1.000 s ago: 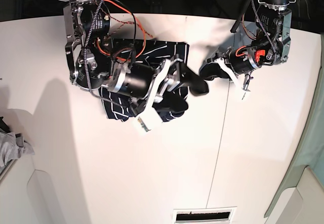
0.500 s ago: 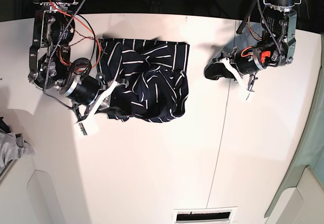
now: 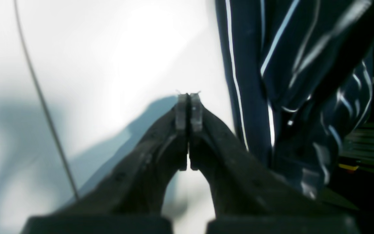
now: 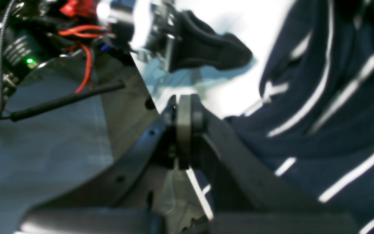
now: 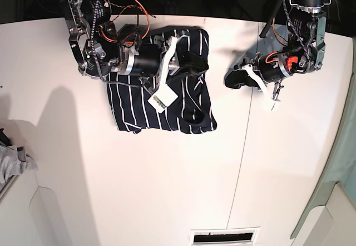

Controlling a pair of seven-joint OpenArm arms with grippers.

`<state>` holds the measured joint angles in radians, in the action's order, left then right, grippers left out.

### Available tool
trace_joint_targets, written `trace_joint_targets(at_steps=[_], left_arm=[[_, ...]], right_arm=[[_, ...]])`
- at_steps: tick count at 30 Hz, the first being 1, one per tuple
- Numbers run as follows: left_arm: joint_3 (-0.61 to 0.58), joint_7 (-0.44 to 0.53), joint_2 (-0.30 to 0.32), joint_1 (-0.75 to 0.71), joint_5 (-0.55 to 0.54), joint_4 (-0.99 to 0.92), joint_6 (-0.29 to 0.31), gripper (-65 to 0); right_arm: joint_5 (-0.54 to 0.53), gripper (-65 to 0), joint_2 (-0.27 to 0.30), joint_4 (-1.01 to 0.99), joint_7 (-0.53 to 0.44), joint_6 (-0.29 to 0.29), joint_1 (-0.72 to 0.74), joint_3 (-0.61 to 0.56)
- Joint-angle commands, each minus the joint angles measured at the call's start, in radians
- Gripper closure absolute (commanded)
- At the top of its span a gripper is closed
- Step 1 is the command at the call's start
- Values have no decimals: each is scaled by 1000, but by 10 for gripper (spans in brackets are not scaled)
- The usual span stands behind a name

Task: Layout the t-shirt on the table in an organized manner, then fold the t-shirt properly

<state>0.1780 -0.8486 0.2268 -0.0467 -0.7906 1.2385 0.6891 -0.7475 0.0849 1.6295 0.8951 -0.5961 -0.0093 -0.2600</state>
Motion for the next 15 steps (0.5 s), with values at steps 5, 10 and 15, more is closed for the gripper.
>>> trace_joint_targets(at_steps=[5,10,15], left_arm=[[72,-26,27,17,-126,21,9,0],[117,-112,77,33,-213,119,9,0],[99,-171,124,25,-261,290,9,0]], right_arm=[[88,0,-31,32,-85,-8,48,10],[291,0,-32,22,-169,18,114,93],[314,0,-32,-31,-179,24,204,203]])
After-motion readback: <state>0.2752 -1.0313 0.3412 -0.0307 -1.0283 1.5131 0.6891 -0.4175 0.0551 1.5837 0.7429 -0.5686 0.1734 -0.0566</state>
